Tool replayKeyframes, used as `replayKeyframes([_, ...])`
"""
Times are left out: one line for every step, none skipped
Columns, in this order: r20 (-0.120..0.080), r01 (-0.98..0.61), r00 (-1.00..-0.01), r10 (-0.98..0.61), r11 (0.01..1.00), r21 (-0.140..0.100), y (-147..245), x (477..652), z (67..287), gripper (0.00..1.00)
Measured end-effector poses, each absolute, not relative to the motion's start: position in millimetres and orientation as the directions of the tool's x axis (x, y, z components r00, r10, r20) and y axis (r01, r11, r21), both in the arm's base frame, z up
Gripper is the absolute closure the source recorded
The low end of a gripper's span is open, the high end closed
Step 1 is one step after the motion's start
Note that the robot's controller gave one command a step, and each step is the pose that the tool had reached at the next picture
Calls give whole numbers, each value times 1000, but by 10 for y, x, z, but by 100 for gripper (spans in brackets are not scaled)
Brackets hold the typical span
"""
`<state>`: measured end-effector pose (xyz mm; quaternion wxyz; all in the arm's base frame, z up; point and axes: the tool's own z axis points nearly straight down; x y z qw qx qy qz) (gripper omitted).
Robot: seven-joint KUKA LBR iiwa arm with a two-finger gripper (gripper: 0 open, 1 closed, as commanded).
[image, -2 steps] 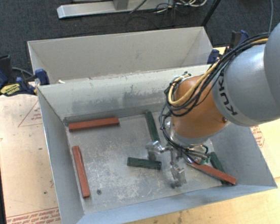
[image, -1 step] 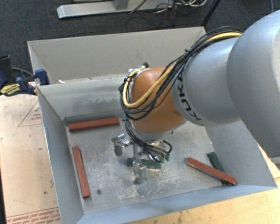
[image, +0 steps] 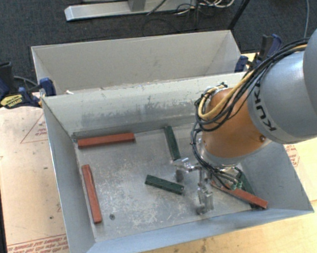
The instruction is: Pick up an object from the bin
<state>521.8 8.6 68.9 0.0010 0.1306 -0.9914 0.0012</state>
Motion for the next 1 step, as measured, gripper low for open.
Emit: replayKeyframes([-8, -283, -959, -283, 959, 5, 1172, 5306, 1209, 0])
